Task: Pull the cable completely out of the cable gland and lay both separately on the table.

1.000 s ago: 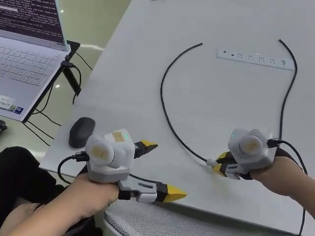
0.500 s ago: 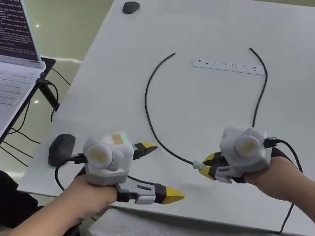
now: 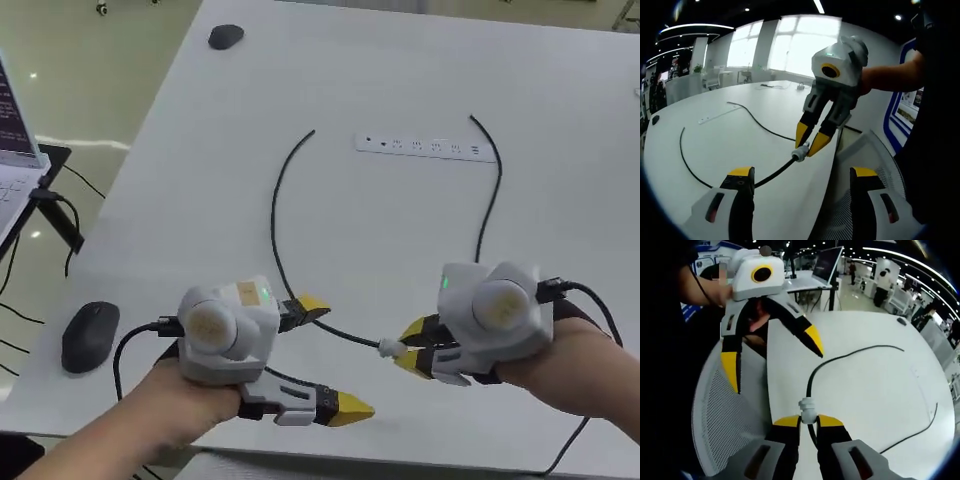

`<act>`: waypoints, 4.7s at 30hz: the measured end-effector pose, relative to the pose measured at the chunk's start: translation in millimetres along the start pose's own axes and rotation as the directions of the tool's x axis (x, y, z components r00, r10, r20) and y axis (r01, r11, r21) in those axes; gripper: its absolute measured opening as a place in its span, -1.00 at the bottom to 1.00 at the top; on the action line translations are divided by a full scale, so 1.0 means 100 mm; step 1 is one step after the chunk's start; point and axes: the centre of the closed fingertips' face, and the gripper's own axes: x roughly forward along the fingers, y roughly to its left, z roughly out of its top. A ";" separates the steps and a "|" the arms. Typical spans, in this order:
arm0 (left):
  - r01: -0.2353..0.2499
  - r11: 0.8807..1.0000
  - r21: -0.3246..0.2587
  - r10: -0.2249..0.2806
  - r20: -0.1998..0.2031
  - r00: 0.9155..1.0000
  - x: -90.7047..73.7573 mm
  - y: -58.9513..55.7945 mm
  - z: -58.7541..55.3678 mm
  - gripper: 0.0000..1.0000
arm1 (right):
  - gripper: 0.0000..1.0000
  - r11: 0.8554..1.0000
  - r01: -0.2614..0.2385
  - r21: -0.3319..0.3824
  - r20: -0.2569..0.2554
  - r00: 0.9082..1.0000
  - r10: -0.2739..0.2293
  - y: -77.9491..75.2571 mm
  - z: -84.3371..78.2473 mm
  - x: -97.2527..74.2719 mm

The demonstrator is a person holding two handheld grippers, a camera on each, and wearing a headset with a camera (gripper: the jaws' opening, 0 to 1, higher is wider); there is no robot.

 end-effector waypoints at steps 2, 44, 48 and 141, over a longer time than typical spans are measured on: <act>0.010 1.000 -0.003 -0.010 0.008 1.000 0.02 0.00 0.02 0.52 | -0.87 1.000 0.000 -0.008 0.004 1.000 0.000 0.01 0.02 -0.04; 0.151 0.986 0.076 -0.154 0.039 0.987 0.29 -0.24 0.06 -0.61 | -0.87 0.966 -0.044 -0.256 0.034 0.998 0.055 0.30 0.10 -0.20; 0.154 0.985 0.074 -0.157 0.035 0.987 0.31 -0.25 0.05 -0.62 | -0.87 0.961 -0.050 -0.273 0.033 0.998 0.062 0.30 0.07 -0.19; 0.028 0.991 0.134 -0.018 -0.072 0.997 0.73 -0.34 0.54 -0.72 | -0.80 0.599 -0.761 0.249 0.470 0.635 0.612 -0.01 -0.12 -0.66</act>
